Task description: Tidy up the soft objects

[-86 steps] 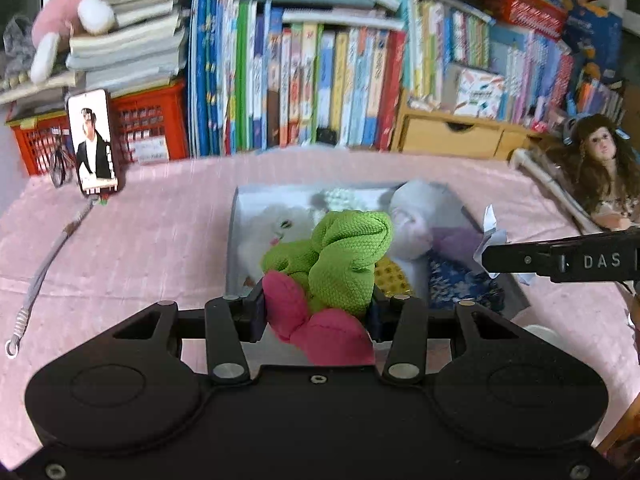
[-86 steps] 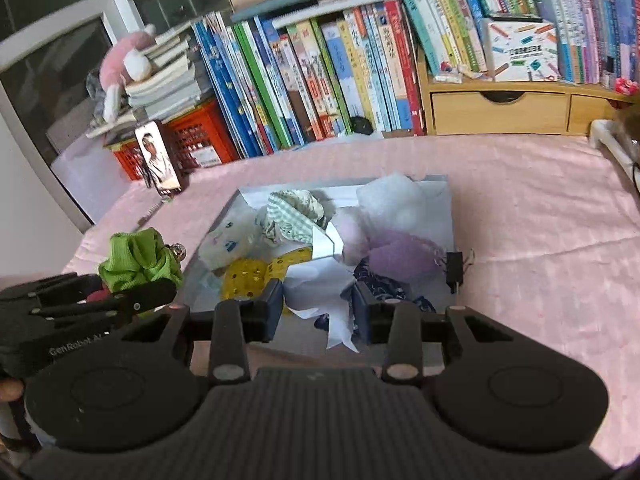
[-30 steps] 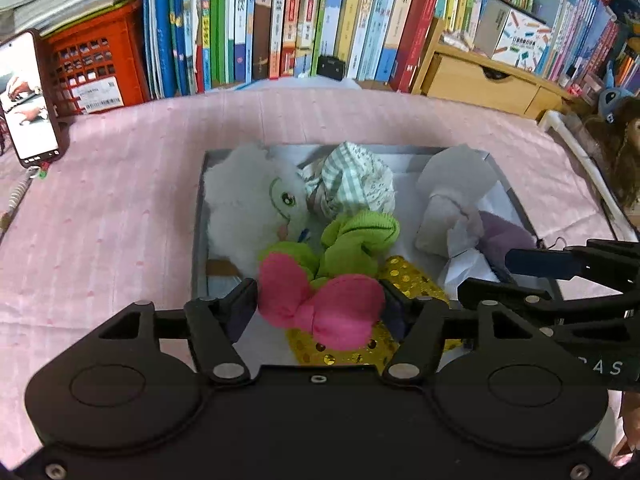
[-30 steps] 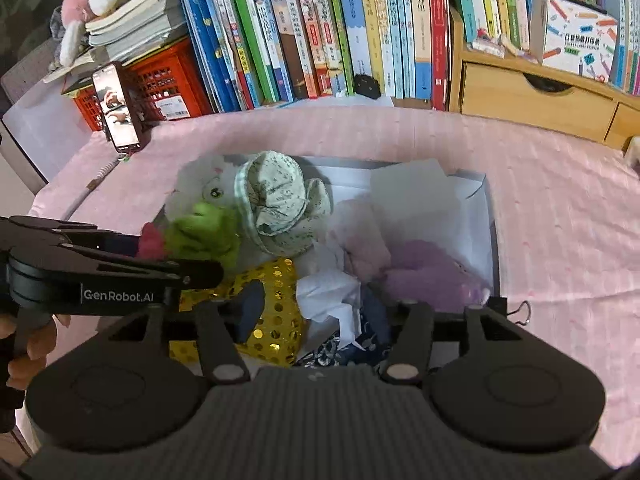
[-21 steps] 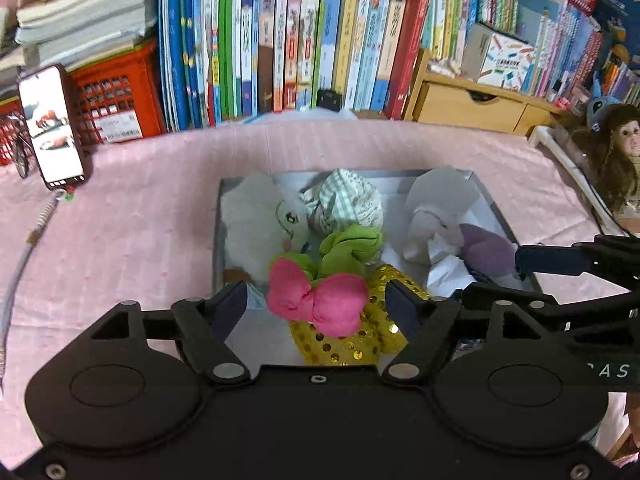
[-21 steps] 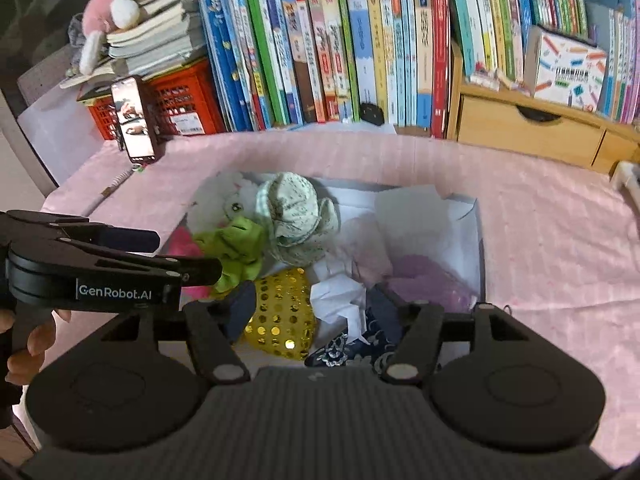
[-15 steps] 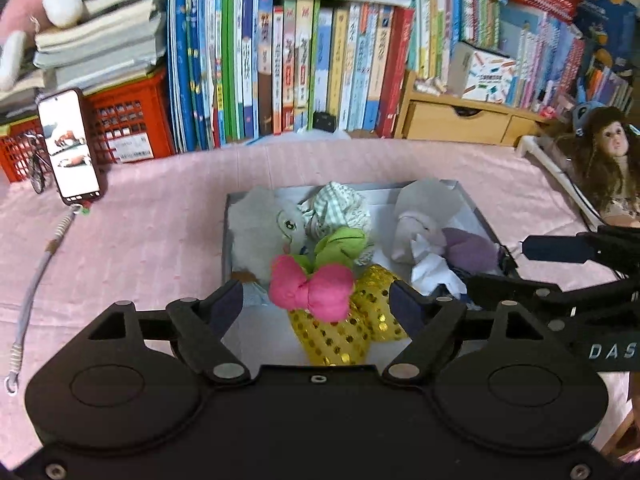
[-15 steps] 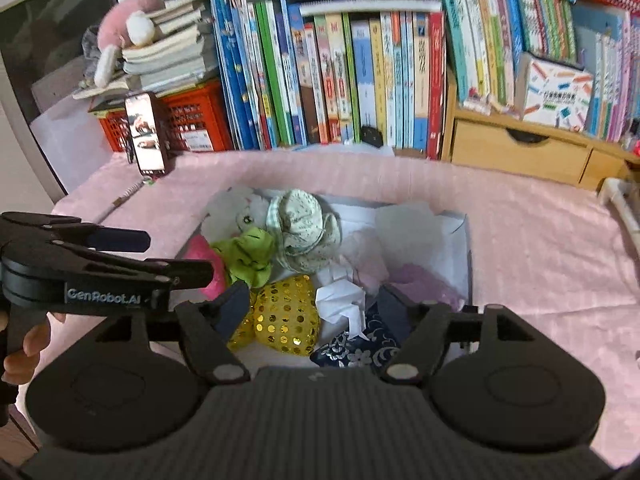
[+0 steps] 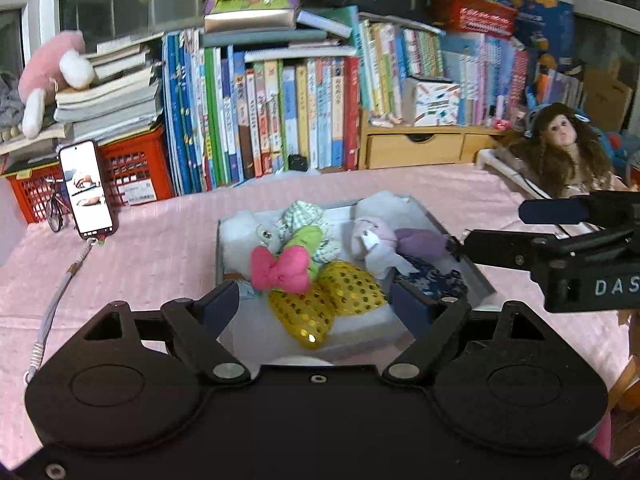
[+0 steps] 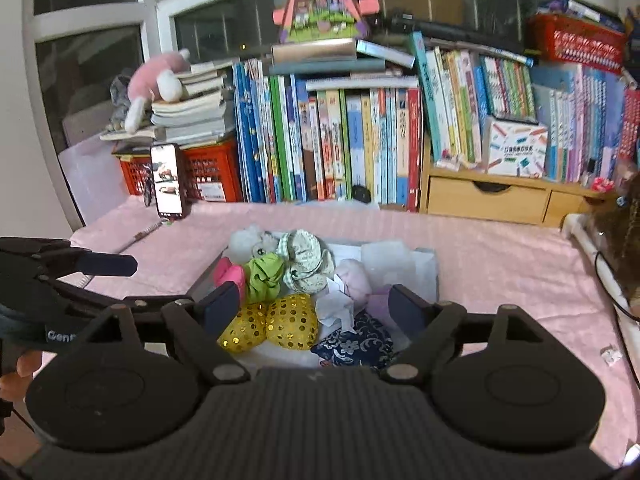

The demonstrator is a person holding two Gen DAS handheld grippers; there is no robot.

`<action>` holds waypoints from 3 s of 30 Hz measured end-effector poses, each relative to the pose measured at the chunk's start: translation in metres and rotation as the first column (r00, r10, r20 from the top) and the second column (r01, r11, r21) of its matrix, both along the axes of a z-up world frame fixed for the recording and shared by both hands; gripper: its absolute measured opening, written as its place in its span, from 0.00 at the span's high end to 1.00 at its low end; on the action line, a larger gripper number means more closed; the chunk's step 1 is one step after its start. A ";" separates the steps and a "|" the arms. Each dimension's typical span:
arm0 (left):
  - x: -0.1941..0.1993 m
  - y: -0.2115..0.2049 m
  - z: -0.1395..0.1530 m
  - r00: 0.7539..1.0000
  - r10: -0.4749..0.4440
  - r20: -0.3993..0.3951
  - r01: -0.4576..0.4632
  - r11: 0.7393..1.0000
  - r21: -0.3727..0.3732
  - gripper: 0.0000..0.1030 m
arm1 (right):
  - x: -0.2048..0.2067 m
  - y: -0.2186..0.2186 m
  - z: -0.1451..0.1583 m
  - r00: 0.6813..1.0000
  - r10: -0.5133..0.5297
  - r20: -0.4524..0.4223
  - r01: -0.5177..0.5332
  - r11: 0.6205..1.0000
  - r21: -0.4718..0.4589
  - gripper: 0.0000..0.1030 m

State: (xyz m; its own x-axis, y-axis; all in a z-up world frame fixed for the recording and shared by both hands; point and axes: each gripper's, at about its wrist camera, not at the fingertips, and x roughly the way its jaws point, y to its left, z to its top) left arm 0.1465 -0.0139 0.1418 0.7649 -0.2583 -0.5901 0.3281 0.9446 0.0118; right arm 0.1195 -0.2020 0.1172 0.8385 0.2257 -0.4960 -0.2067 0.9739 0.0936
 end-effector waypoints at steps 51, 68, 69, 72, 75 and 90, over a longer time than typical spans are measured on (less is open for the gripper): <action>-0.128 0.020 -0.073 0.985 0.143 0.092 -0.134 0.986 -0.095 0.17 | -0.120 0.003 -0.067 0.972 -0.140 0.189 0.142 0.990 0.002 0.07; -0.119 0.024 -0.108 0.974 0.222 0.033 -0.220 0.973 -0.065 0.16 | -0.117 0.004 -0.104 0.981 -0.169 0.099 0.171 0.985 -0.005 0.07; -0.119 0.024 -0.110 0.974 0.224 0.029 -0.221 0.973 -0.064 0.16 | -0.116 0.004 -0.106 0.981 -0.171 0.095 0.172 0.985 -0.005 0.07; -0.117 0.023 -0.115 0.973 0.229 0.019 -0.227 0.972 -0.055 0.16 | -0.115 0.004 -0.111 0.981 -0.175 0.082 0.176 0.984 -0.010 0.07; -0.116 0.021 -0.120 0.971 0.237 0.018 -0.236 0.971 -0.039 0.16 | -0.114 0.004 -0.117 0.981 -0.180 0.074 0.182 0.983 -0.018 0.07; -0.104 0.017 -0.147 0.963 0.270 -0.006 -0.270 0.963 0.009 0.11 | -0.103 0.012 -0.142 0.975 -0.210 0.064 0.214 0.975 -0.057 0.06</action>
State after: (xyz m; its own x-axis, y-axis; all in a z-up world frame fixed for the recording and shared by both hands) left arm 0.0426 0.0032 -0.0054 0.8011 -0.0382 -0.5973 0.0614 0.9979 0.0185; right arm 0.0166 -0.1897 -0.0250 0.8915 0.0092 -0.4530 0.0022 0.9997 0.0247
